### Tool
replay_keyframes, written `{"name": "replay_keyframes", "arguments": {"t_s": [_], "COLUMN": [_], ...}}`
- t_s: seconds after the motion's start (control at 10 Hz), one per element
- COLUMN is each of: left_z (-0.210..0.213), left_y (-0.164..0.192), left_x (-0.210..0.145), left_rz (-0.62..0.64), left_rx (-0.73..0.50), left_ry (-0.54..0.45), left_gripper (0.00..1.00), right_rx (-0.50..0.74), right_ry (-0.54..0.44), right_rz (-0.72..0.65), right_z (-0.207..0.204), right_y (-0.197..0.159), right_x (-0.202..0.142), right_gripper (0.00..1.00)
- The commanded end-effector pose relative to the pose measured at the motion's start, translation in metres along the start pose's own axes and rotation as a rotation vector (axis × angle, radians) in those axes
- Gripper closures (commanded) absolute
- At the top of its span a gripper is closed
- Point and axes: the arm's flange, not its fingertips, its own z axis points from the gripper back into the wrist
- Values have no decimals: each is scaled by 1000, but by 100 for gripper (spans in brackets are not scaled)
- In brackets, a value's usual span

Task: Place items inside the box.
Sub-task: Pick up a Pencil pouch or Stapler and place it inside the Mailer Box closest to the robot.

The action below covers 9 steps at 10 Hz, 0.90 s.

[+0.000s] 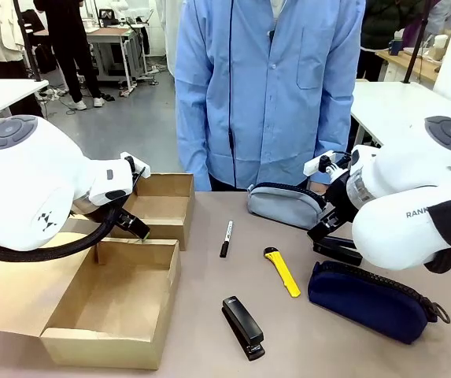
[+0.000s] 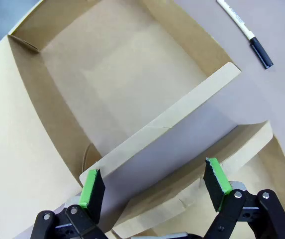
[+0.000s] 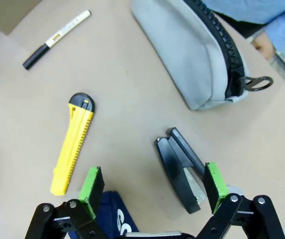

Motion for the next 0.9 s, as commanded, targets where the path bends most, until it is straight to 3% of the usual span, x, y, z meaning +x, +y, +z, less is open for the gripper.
{"name": "replay_keyframes", "arguments": {"t_s": [0.0,0.5,0.6,0.7,0.8], "left_z": [0,0,19,53,104], "left_y": [0,0,-2,-5,-8], "left_x": [0,0,3,11,21], "left_rz": [0,0,16,79,222], "left_rx": [0,0,-100,-121,-92], "left_ry": [0,0,19,76,113], "left_gripper": [0,0,0,0,0], "right_rx": [0,5,24,24,-10], "right_ry": [0,4,-1,9,47], "right_rz": [-1,-10,-61,-170,-322], "right_z": [0,-1,13,45,94], "right_y": [0,2,0,-6,-13], "right_x": [0,1,7,18,27], "right_gripper": [0,0,0,0,0]}}
